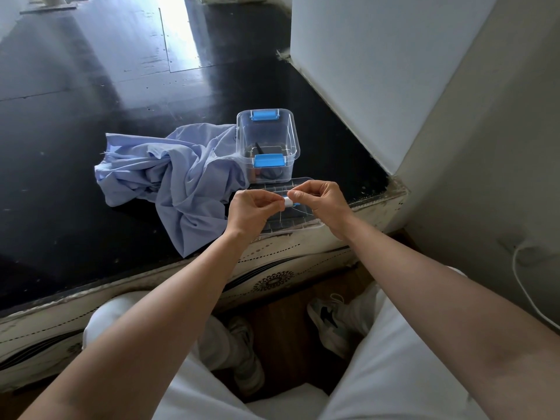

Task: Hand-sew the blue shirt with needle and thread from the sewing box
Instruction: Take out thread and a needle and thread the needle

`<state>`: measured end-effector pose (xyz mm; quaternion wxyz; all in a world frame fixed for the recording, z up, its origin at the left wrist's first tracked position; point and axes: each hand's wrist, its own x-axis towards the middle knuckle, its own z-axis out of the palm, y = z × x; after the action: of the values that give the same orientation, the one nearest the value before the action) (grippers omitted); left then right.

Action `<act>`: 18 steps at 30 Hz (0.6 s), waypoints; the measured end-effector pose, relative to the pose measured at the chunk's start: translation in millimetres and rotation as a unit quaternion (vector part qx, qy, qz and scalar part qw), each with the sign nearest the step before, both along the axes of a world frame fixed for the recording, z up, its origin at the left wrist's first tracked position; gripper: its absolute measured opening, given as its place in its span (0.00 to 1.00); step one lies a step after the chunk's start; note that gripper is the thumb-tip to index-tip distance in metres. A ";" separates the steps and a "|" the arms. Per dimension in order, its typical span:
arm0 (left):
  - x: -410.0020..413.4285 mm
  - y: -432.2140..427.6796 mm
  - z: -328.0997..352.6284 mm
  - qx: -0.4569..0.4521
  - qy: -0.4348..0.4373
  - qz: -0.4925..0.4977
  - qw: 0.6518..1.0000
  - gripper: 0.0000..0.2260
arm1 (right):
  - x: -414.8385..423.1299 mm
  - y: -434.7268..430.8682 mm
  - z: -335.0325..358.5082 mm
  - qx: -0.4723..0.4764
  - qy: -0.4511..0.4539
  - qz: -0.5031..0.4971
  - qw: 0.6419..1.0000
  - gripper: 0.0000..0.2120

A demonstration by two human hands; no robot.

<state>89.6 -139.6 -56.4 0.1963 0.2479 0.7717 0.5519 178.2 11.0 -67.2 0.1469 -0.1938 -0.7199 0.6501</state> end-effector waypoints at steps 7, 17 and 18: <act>-0.5 0.7 -1.2 0.003 -0.005 0.000 1.000 0.05 | -0.4 0.5 2.2 0.006 -0.007 0.001 1.000 0.06; -1.7 1.1 -2.7 -0.011 0.004 0.010 1.000 0.07 | -0.9 -0.1 1.7 0.015 -0.018 0.004 1.000 0.08; -1.5 1.1 -2.9 -0.011 0.002 0.009 1.000 0.08 | -1.0 -0.3 1.7 0.016 -0.019 0.004 1.000 0.08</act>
<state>88.0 -138.4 -59.4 0.1922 0.2397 0.7801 0.5450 177.2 10.7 -65.4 0.1336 -0.2004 -0.7337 0.6353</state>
